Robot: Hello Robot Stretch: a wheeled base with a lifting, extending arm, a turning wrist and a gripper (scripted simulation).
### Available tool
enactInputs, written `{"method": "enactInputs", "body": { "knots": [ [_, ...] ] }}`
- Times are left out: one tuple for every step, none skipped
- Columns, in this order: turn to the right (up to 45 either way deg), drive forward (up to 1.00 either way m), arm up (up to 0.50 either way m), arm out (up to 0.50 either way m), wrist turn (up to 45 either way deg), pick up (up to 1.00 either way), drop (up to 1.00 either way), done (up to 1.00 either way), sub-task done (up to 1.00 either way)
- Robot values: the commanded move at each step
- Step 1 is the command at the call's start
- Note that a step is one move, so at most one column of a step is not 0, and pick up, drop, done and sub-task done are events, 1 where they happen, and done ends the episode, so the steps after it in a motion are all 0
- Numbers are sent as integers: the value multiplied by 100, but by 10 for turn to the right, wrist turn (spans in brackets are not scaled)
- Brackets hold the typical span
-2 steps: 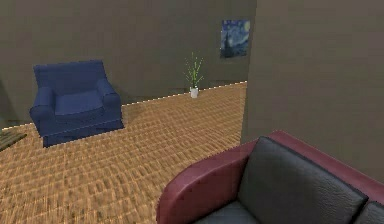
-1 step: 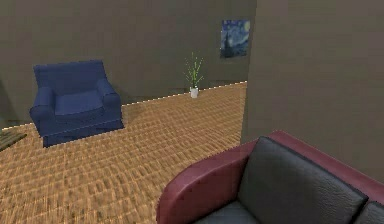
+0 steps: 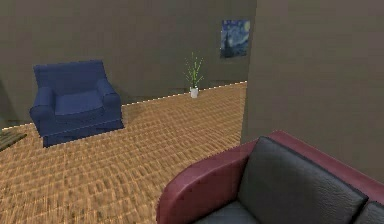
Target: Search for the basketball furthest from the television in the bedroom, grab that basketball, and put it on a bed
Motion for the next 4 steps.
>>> {"method": "enactInputs", "body": {
  "knots": [
    [0, 0, 0, 0, -450, 0, 0, 0, 0],
    [0, 0, 0, 0, -450, 0, 0, 0, 0],
    [0, 0, 0, 0, -210, 0, 0, 0, 0],
    [0, 0, 0, -16, 0, 0, 0, 0, 0]
  ]
}}
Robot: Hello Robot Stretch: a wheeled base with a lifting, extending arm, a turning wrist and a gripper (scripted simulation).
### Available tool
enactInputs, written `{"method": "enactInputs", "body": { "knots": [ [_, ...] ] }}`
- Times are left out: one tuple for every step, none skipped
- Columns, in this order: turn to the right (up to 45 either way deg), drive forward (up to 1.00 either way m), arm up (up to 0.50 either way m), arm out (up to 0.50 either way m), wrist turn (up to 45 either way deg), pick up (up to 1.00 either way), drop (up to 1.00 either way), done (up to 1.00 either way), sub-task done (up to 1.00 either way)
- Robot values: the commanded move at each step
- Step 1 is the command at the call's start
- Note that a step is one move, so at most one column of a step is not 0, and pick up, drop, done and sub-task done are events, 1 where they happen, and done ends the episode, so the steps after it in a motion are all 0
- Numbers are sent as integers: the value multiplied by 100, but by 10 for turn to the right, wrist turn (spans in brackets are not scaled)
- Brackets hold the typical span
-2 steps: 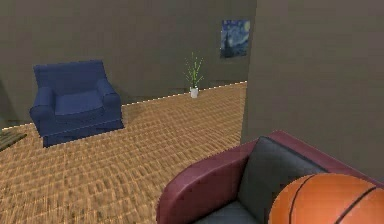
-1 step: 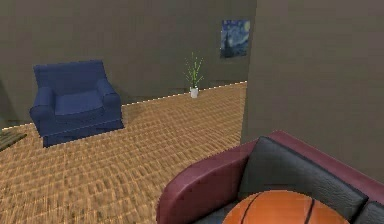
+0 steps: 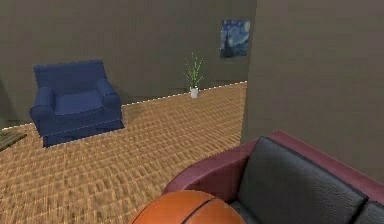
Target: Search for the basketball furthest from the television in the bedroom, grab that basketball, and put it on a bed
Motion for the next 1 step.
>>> {"method": "enactInputs", "body": {
  "knots": [
    [-450, 0, 0, 0, 0, 0, 0, 0, 0]
  ]
}}
